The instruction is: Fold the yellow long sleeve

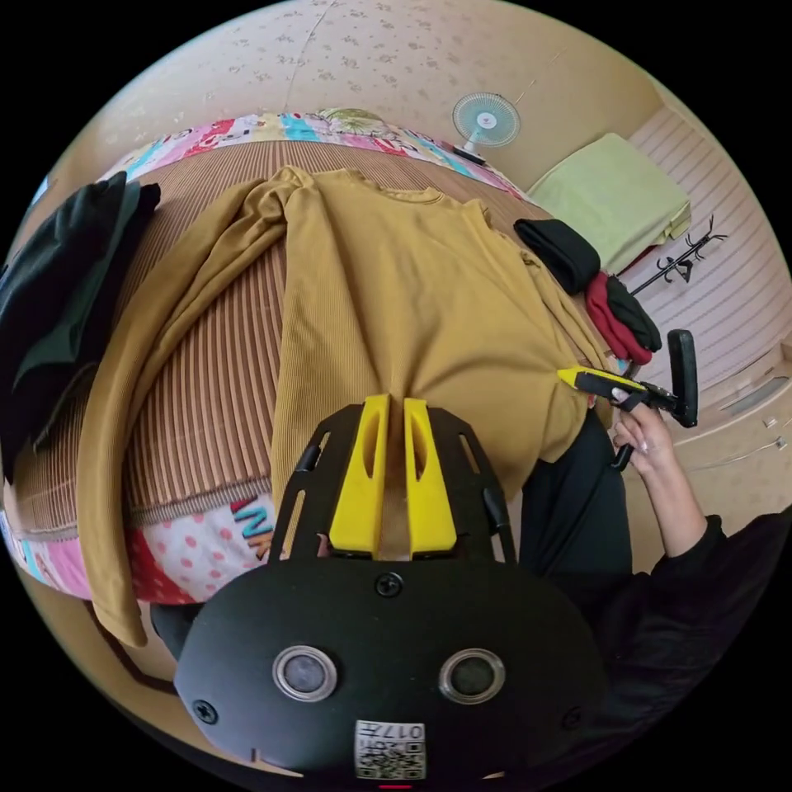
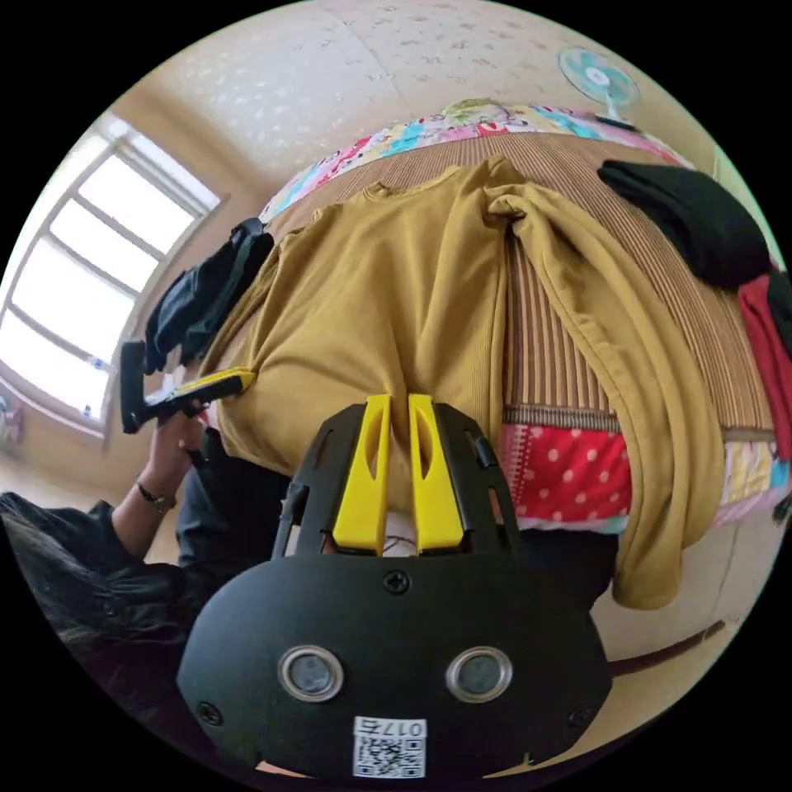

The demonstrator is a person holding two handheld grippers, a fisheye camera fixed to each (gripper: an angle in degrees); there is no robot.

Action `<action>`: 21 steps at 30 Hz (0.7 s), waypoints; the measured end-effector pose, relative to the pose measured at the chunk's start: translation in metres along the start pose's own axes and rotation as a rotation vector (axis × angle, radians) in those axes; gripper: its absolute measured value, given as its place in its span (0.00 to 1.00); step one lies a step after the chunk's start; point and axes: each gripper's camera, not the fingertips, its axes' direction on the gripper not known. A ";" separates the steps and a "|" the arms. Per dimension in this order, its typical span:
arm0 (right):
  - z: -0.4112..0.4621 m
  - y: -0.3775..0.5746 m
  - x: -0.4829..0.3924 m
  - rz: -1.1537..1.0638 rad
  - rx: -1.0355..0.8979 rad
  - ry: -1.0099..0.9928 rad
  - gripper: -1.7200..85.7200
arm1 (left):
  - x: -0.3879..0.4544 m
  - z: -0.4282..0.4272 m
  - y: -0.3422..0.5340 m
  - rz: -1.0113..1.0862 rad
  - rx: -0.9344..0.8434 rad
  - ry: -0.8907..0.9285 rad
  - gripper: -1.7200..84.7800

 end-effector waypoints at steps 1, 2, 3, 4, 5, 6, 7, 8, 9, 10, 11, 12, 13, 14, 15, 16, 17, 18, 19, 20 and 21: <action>-0.011 0.006 0.015 0.045 0.022 -0.066 0.07 | 0.000 -0.004 0.005 -0.003 0.007 0.003 0.07; -0.038 0.023 0.048 0.153 0.122 -0.200 0.07 | 0.000 -0.013 0.016 -0.013 0.021 0.012 0.07; -0.064 0.047 0.083 0.283 0.251 -0.316 0.08 | -0.003 -0.021 0.025 -0.028 0.025 0.027 0.07; -0.075 0.061 0.102 0.360 0.307 -0.361 0.09 | -0.004 -0.024 0.030 -0.036 0.025 0.038 0.07; -0.092 0.088 0.138 0.527 0.387 -0.429 0.10 | -0.008 -0.031 0.040 -0.056 0.025 0.065 0.08; -0.104 0.115 0.172 0.680 0.435 -0.476 0.13 | -0.013 -0.037 0.049 -0.078 0.029 0.094 0.08; -0.108 0.127 0.187 0.743 0.453 -0.495 0.14 | -0.015 -0.039 0.054 -0.088 0.031 0.110 0.08; -0.114 0.148 0.215 0.848 0.479 -0.536 0.16 | -0.020 -0.045 0.062 -0.110 0.036 0.141 0.08; -0.116 0.166 0.239 0.942 0.504 -0.602 0.17 | -0.024 -0.050 0.069 -0.134 0.042 0.169 0.08; -0.115 0.175 0.250 0.989 0.521 -0.647 0.18 | -0.027 -0.052 0.072 -0.144 0.047 0.181 0.08; -0.109 0.190 0.269 1.077 0.557 -0.752 0.18 | -0.031 -0.057 0.077 -0.164 0.057 0.200 0.08; -0.100 0.201 0.281 1.156 0.580 -0.852 0.18 | -0.034 -0.061 0.081 -0.183 0.065 0.210 0.08; -0.094 0.204 0.286 1.186 0.584 -0.901 0.18 | -0.035 -0.063 0.082 -0.193 0.069 0.213 0.08; -0.084 0.205 0.292 1.222 0.590 -0.986 0.18 | -0.038 -0.067 0.083 -0.211 0.077 0.219 0.08; -0.075 0.204 0.295 1.241 0.599 -1.045 0.17 | -0.039 -0.071 0.084 -0.221 0.089 0.231 0.08; -0.071 0.203 0.297 1.253 0.602 -1.061 0.17 | -0.039 -0.073 0.084 -0.223 0.096 0.237 0.08; -0.065 0.201 0.298 1.276 0.606 -1.070 0.15 | -0.039 -0.078 0.084 -0.225 0.110 0.247 0.08; -0.061 0.199 0.300 1.302 0.622 -1.058 0.14 | -0.038 -0.082 0.084 -0.226 0.117 0.250 0.08; -0.060 0.199 0.301 1.316 0.636 -1.054 0.13 | -0.038 -0.084 0.084 -0.225 0.118 0.249 0.08; -0.057 0.200 0.302 1.342 0.677 -1.055 0.12 | -0.036 -0.089 0.084 -0.221 0.122 0.245 0.08; -0.055 0.201 0.303 1.372 0.702 -1.056 0.11 | -0.035 -0.093 0.086 -0.217 0.127 0.238 0.08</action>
